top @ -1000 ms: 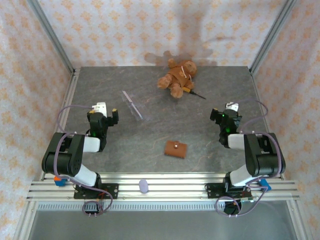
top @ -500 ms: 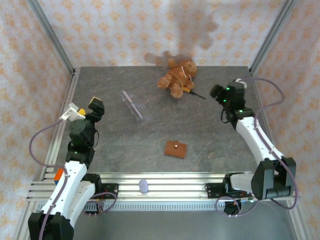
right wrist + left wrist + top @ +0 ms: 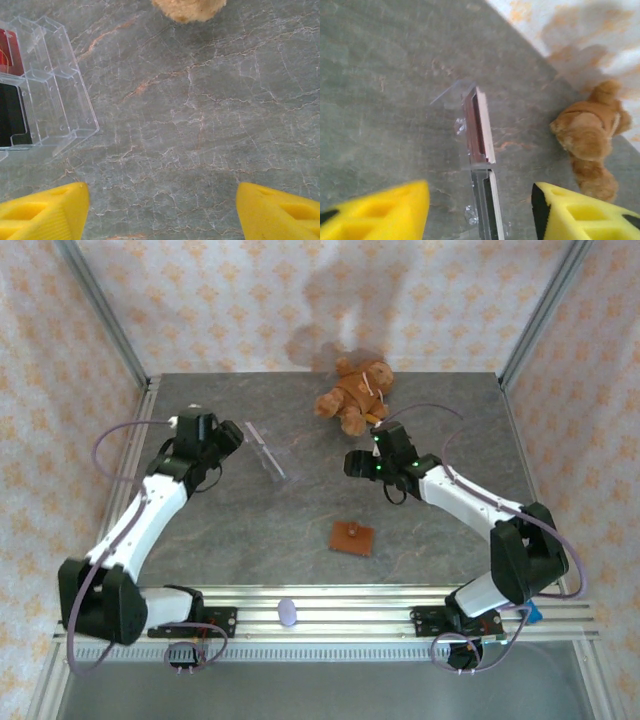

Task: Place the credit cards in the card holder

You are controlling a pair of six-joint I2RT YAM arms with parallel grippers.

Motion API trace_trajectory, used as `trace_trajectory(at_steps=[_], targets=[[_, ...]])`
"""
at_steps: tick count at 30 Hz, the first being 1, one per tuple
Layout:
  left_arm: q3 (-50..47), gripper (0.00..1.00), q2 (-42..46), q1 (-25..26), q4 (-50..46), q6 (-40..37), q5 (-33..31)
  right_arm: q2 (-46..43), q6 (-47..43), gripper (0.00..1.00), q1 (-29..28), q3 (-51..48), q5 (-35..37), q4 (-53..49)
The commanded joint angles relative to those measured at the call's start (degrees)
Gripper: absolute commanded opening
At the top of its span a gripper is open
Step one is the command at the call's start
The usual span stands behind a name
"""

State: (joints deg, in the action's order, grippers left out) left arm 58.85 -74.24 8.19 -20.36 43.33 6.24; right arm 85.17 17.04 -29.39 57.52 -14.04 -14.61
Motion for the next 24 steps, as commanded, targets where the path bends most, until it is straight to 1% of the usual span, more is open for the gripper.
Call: trace_trajectory(at_steps=[1,2,6,7,9,10,12,14,19,24], targets=[[4.1,0.46,-4.6,1.3,-9.8,-2.7,-5.8,-2.2,-1.8,0.78,-0.2,2.1,1.0,-2.3],[4.9,0.47,-5.5,1.6,-10.4,-3.0,-6.9,-2.6,-2.2,0.78,-0.2,2.2,1.4,-3.2],[7.8,0.46,-10.4,1.6,-10.1,-5.3,-8.3,-5.3,-4.2,0.78,-0.2,1.6,2.8,-5.7],[9.9,0.44,-12.7,1.6,-11.5,-6.2,-8.8,-6.0,-4.4,0.78,-0.2,1.2,4.1,-6.0],[13.6,0.33,-16.7,1.6,-15.2,-6.0,-11.1,-6.7,-3.8,0.78,-0.2,1.3,8.2,-7.7],[14.9,0.31,-18.3,1.6,-16.4,-5.6,-12.3,-6.8,-3.6,0.78,-0.2,1.9,10.2,-9.5],[15.4,0.33,-19.9,1.6,-14.4,-6.4,-12.1,-6.8,-3.9,0.78,-0.2,2.9,11.8,-12.4],[16.0,0.34,-20.6,1.6,-12.8,-6.7,-12.0,-7.6,-3.8,0.79,-0.2,2.3,12.2,-13.1],[19.1,0.37,-23.1,1.6,-11.5,-7.4,-10.1,-7.7,-3.1,0.79,-0.2,2.0,10.3,-13.9],[24.0,0.37,-28.1,1.6,-14.0,-7.6,-8.2,-7.6,-2.9,0.78,-0.2,2.1,10.8,-14.0]])
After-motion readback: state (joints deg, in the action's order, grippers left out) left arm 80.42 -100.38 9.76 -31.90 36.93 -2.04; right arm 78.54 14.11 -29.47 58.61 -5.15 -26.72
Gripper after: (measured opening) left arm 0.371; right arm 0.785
